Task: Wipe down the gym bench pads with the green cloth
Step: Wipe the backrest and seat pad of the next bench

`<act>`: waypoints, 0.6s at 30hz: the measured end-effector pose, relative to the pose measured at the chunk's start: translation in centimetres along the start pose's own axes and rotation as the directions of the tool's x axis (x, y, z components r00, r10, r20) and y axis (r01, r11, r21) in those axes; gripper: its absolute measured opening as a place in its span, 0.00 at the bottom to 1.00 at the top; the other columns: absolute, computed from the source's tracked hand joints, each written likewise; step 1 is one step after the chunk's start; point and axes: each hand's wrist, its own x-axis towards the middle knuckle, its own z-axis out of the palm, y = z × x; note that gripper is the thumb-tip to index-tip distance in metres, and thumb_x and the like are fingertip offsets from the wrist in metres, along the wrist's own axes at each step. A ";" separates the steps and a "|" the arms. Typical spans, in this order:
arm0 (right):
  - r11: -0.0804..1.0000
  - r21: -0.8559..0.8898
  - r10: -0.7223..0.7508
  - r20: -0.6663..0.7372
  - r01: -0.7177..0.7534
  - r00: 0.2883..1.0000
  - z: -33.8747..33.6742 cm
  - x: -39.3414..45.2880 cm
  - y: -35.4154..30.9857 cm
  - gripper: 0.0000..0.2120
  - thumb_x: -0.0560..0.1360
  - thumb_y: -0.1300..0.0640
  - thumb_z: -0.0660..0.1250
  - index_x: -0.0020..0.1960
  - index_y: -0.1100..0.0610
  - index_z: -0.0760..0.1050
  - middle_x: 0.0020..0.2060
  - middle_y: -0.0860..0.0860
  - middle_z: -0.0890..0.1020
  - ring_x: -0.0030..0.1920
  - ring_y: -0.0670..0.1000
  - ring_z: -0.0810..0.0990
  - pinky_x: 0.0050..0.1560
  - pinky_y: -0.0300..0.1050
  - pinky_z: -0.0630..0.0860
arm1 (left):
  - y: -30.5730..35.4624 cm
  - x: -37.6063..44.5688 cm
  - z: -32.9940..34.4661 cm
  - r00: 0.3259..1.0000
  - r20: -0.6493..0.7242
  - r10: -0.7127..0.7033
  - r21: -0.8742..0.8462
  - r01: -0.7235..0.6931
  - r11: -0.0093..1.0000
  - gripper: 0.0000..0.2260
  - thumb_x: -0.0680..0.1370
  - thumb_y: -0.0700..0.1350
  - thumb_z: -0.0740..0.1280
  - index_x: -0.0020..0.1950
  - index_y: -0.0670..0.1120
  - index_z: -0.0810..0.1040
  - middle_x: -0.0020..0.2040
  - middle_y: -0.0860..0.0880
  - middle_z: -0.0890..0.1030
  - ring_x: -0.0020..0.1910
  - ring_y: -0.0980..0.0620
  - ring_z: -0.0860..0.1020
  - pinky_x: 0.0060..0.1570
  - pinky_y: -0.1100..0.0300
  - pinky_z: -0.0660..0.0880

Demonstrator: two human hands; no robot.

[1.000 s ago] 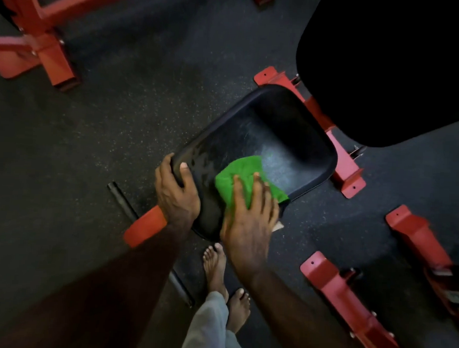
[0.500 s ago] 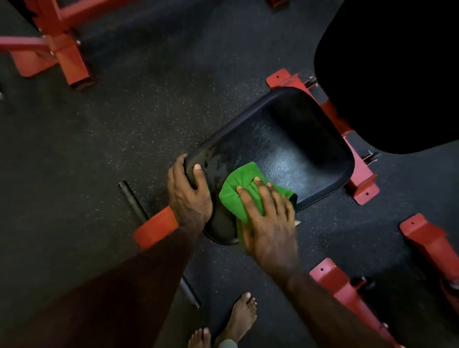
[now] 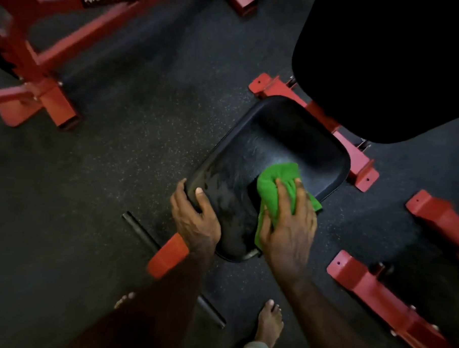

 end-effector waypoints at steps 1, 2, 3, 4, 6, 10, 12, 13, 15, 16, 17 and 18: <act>0.993 0.022 0.119 -0.022 -0.118 0.993 0.4 -0.7 -1.4 0.35 0.76 0.51 0.70 0.81 0.47 0.62 0.82 0.57 0.60 0.79 0.61 0.61 0.77 0.64 0.60 | 0.1 0.0 0.0 1.000 0.011 0.004 -0.003 -0.004 1.000 0.19 0.84 0.50 0.62 0.72 0.41 0.74 0.64 0.41 0.78 0.60 0.46 0.76 0.58 0.66 0.65; 0.990 0.011 0.144 -0.038 -0.143 0.989 0.9 -1.8 -2.7 0.35 0.76 0.52 0.70 0.81 0.47 0.62 0.82 0.57 0.60 0.80 0.62 0.60 0.77 0.65 0.60 | 0.1 0.1 0.0 1.000 0.023 0.014 -0.014 -0.013 1.000 0.19 0.84 0.50 0.62 0.72 0.41 0.74 0.63 0.41 0.78 0.60 0.45 0.77 0.58 0.64 0.67; 0.997 -0.017 0.070 -0.029 -0.071 0.997 1.5 -3.0 -3.5 0.36 0.76 0.52 0.70 0.81 0.46 0.62 0.81 0.58 0.60 0.80 0.63 0.61 0.77 0.66 0.60 | -0.1 0.0 0.0 0.999 0.030 0.023 -0.023 -0.022 0.999 0.19 0.84 0.50 0.61 0.72 0.41 0.74 0.63 0.40 0.78 0.60 0.44 0.77 0.58 0.60 0.69; 0.997 -0.055 -0.048 0.007 0.048 0.999 1.9 -3.9 -3.8 0.37 0.76 0.52 0.71 0.82 0.46 0.61 0.81 0.58 0.61 0.80 0.63 0.61 0.76 0.66 0.62 | -0.1 0.1 -0.1 0.999 0.033 0.019 -0.026 -0.018 0.999 0.19 0.85 0.51 0.61 0.71 0.41 0.74 0.63 0.40 0.78 0.59 0.42 0.77 0.58 0.55 0.72; 0.955 -0.118 -0.263 0.099 0.274 0.960 1.6 -4.7 -2.6 0.40 0.74 0.51 0.72 0.82 0.44 0.60 0.81 0.57 0.61 0.79 0.62 0.63 0.75 0.66 0.65 | 0.0 0.2 -0.4 0.998 0.065 -0.007 -0.011 0.008 1.000 0.20 0.85 0.52 0.61 0.71 0.40 0.73 0.62 0.39 0.77 0.58 0.40 0.77 0.57 0.49 0.74; 0.980 -0.141 -0.132 0.045 0.137 0.990 1.1 -1.8 -0.8 0.39 0.73 0.49 0.71 0.81 0.44 0.62 0.80 0.57 0.64 0.74 0.63 0.69 0.68 0.64 0.72 | 0.2 0.9 -1.8 0.978 0.208 -0.021 -0.017 0.025 1.000 0.23 0.84 0.55 0.61 0.72 0.40 0.72 0.63 0.37 0.76 0.58 0.37 0.76 0.58 0.48 0.72; 0.974 0.031 0.226 -0.129 -0.223 0.966 1.7 -1.3 -3.1 0.34 0.74 0.51 0.69 0.79 0.46 0.65 0.80 0.57 0.64 0.74 0.64 0.68 0.67 0.67 0.72 | -0.6 1.8 -2.9 0.944 0.329 0.008 -0.021 -0.001 1.000 0.26 0.84 0.60 0.60 0.74 0.42 0.70 0.66 0.39 0.75 0.61 0.39 0.76 0.59 0.46 0.75; 0.936 0.084 0.353 -0.186 -0.343 0.917 2.4 -1.7 -5.1 0.32 0.75 0.50 0.67 0.79 0.48 0.66 0.80 0.58 0.63 0.74 0.64 0.67 0.69 0.68 0.70 | -1.1 2.4 -3.4 0.921 0.389 0.033 -0.031 -0.023 0.999 0.27 0.84 0.61 0.61 0.75 0.43 0.69 0.68 0.40 0.75 0.63 0.41 0.76 0.61 0.47 0.75; 0.946 0.027 0.322 -0.202 -0.323 0.925 3.7 -3.5 -8.8 0.32 0.76 0.49 0.64 0.79 0.48 0.67 0.80 0.58 0.63 0.76 0.64 0.65 0.71 0.68 0.67 | -2.0 4.0 -4.0 0.863 0.501 0.070 -0.098 -0.023 0.995 0.26 0.83 0.59 0.64 0.77 0.46 0.69 0.71 0.44 0.75 0.69 0.46 0.74 0.68 0.50 0.73; 0.981 -0.023 0.190 -0.134 -0.195 0.973 4.5 -4.2 -10.3 0.32 0.75 0.48 0.64 0.80 0.46 0.66 0.80 0.58 0.63 0.76 0.64 0.65 0.71 0.67 0.66 | -2.5 5.2 -4.1 0.840 0.538 0.066 -0.136 0.009 0.991 0.25 0.83 0.58 0.65 0.77 0.48 0.70 0.72 0.46 0.76 0.70 0.48 0.74 0.70 0.49 0.71; 0.993 -0.092 0.065 -0.063 -0.071 0.996 4.8 -5.5 -10.4 0.33 0.75 0.48 0.63 0.80 0.44 0.65 0.80 0.57 0.63 0.76 0.63 0.66 0.72 0.65 0.65 | -2.9 5.5 -3.8 0.803 0.594 0.044 -0.166 0.069 0.984 0.25 0.83 0.57 0.65 0.77 0.49 0.71 0.72 0.48 0.76 0.71 0.49 0.75 0.72 0.48 0.71; 0.993 -0.106 -0.060 -0.003 0.059 0.998 4.7 -5.5 -10.1 0.34 0.74 0.48 0.64 0.80 0.43 0.65 0.80 0.56 0.64 0.76 0.62 0.67 0.71 0.63 0.66 | -3.1 6.4 -3.5 0.788 0.616 0.019 -0.197 0.130 0.972 0.24 0.81 0.57 0.64 0.76 0.50 0.72 0.71 0.48 0.77 0.70 0.49 0.75 0.72 0.46 0.71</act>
